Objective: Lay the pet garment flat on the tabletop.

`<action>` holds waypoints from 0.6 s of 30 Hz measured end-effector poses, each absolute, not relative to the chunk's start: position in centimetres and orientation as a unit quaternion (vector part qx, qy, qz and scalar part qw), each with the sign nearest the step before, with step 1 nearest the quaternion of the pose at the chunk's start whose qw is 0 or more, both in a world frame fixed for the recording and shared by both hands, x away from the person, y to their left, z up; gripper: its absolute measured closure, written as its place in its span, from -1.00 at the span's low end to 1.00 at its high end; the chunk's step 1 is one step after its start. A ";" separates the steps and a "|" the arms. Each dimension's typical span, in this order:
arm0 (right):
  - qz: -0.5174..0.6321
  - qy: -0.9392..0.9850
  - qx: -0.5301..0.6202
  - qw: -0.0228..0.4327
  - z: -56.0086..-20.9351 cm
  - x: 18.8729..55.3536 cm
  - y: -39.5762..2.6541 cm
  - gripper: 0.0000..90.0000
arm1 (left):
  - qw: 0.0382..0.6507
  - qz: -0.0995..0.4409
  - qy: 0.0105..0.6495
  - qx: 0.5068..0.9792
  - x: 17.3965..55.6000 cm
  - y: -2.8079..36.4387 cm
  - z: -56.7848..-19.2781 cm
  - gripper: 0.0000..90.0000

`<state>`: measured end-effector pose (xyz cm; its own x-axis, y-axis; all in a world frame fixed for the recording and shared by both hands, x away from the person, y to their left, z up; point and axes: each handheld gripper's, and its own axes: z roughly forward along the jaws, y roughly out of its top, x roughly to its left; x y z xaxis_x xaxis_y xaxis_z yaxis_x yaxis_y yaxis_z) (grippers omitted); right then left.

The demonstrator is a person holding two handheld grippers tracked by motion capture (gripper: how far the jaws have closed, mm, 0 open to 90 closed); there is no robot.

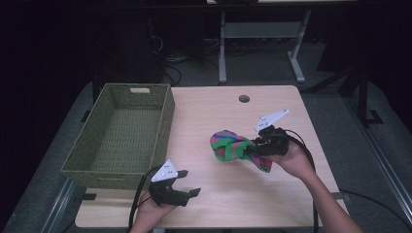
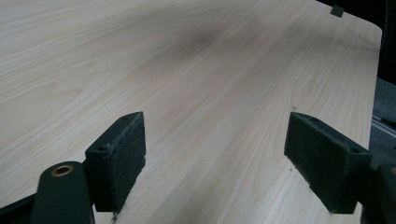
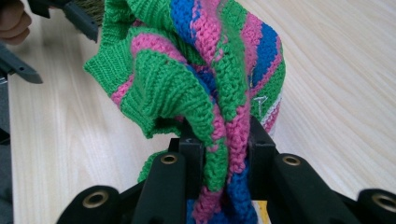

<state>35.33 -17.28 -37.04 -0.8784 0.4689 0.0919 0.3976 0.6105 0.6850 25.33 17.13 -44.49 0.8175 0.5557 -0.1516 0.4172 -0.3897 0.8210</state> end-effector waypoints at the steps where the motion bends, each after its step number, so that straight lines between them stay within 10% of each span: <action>1: 0.369 0.896 0.243 0.048 -37.0 35.1 -17.3 0.64 | 0.468 0.074 0.293 0.830 25.3 17.1 -44.5 -0.55; 18: 0.379 0.900 0.215 0.037 -37.3 32.8 -16.9 0.63 | 0.469 0.075 0.298 0.828 25.3 17.3 -44.5 -0.55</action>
